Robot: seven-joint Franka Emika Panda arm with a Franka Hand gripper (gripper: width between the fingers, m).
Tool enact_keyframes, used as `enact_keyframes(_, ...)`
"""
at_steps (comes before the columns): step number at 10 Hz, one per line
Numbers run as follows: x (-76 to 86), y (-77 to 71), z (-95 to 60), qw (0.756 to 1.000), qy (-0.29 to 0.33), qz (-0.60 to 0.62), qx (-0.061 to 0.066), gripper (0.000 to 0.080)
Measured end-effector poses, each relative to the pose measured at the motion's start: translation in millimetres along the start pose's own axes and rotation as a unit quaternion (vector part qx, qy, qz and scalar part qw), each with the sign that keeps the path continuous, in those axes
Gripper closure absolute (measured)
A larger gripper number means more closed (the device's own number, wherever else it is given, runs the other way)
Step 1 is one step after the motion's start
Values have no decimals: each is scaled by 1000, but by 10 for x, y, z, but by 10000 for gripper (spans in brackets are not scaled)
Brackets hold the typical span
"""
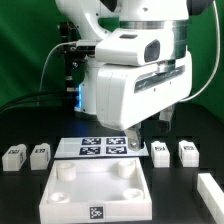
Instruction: Assemble one leg
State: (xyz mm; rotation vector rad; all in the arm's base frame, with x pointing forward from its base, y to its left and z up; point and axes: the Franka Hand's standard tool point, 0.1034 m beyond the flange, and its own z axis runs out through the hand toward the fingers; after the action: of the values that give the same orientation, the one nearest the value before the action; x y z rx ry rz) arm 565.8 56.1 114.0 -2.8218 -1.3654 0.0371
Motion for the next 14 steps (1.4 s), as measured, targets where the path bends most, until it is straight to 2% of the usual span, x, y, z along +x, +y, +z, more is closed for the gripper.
enact_keyframes(6, -7, -2, 2, 1000, 0, -20, 0, 150)
enact_keyframes(7, -124, -64, 20, 998, 2, -55, -4, 150)
enact_keyframes(9, -547, -304, 125, 980, -1, -200, -2, 150)
enact_keyframes(11, -938, -471, 332, 949, 0, -316, 1, 150)
enact_keyframes(12, -1095, -497, 443, 938, 1, -348, 4, 150)
enact_keyframes(14, -1270, -468, 694, 934, 8, -357, 5, 150)
